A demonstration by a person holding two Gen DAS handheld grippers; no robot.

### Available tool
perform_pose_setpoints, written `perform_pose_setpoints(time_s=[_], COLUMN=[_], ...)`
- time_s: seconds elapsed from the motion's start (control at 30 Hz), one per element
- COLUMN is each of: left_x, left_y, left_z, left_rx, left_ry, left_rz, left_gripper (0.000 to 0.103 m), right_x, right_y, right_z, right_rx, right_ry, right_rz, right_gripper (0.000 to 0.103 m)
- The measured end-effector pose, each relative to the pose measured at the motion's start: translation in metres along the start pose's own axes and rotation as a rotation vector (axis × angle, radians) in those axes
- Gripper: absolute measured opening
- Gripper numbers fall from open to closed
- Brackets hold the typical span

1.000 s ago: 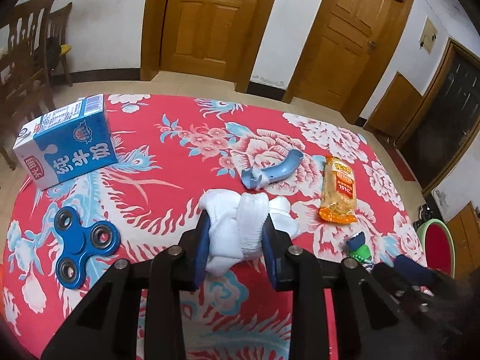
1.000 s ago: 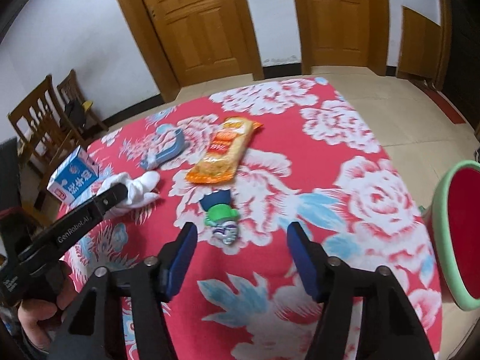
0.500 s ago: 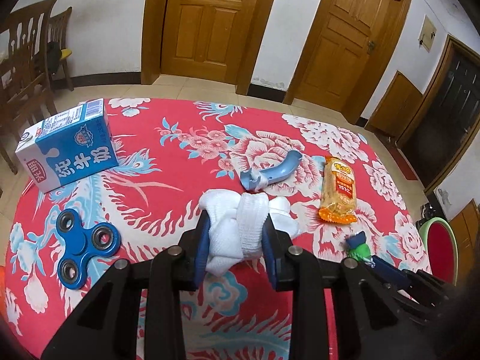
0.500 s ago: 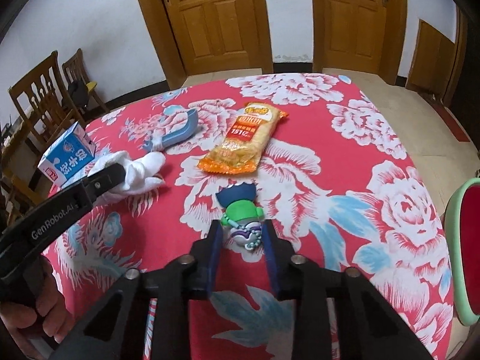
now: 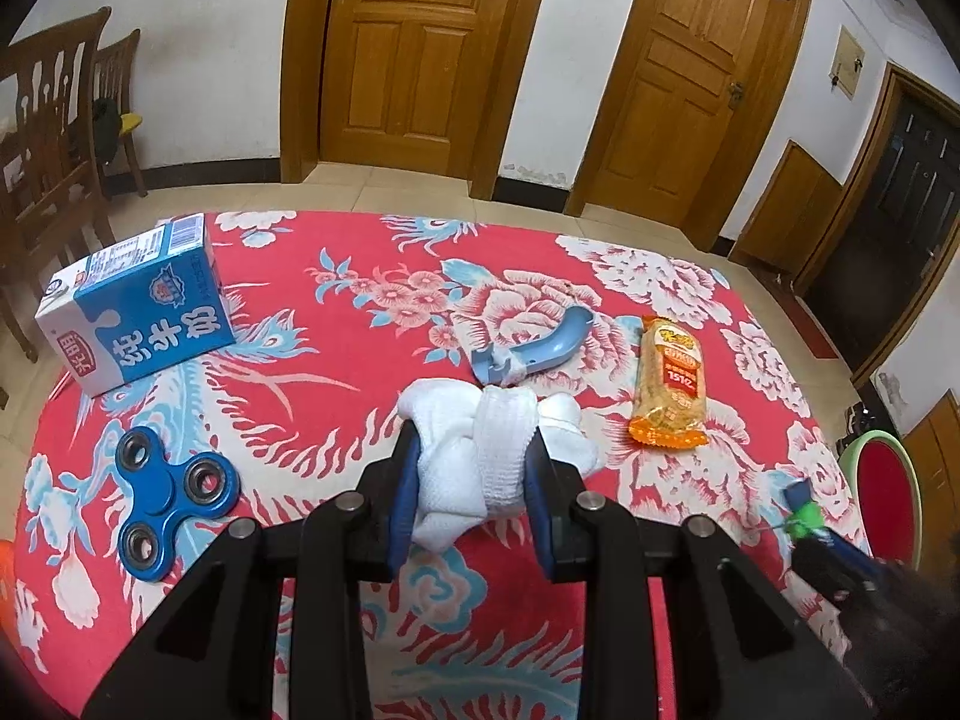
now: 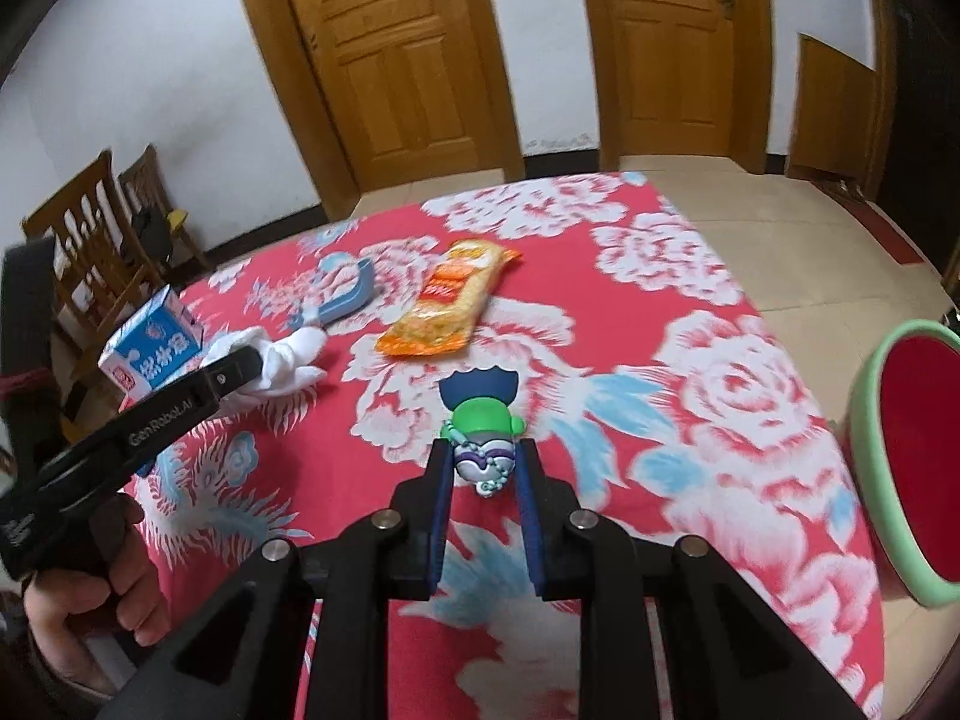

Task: Collect trash
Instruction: 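Grasp the green toy with the right gripper while the left gripper holds the socks, then carry socks and green toy over the red bucket and open both grippers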

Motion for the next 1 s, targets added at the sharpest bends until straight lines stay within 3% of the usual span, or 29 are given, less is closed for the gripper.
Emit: perform_pose_setpoints(time_s=[0.27,0.53,1.0], left_x=[-0.005,-0.016,-0.056], left_y=[0.006,0.030,0.092], left_z=[0.002,0.008,0.010], left_rx=[0.013,0.063,0.134], left_ry=[0.006,-0.005,-0.027], left_rz=[0.029,0.058,0.188], left_gripper=[0.032,0.032,0.032], right_x=[-0.043,-0.097,-0.164], right_y=[0.018,0.055,0.136], right_z=[0.008,0.017,0.027], right_rx=[0.049,0.117,0.266], right_ry=[0.070,0.134,0.246], right_rz=[0.033,0.133,0.239], right_gripper=[0.023,0.023,0.023])
Point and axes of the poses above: each gripper's, at about its wrist camera, not at the fingertips, and x roughly the way its jaws point, y to its right, z to its underside, the point moved 2 cm from there along x, roughly the way its jaws point, and after that the axes turned 15 degrees about -z, right-handed, at the moved point
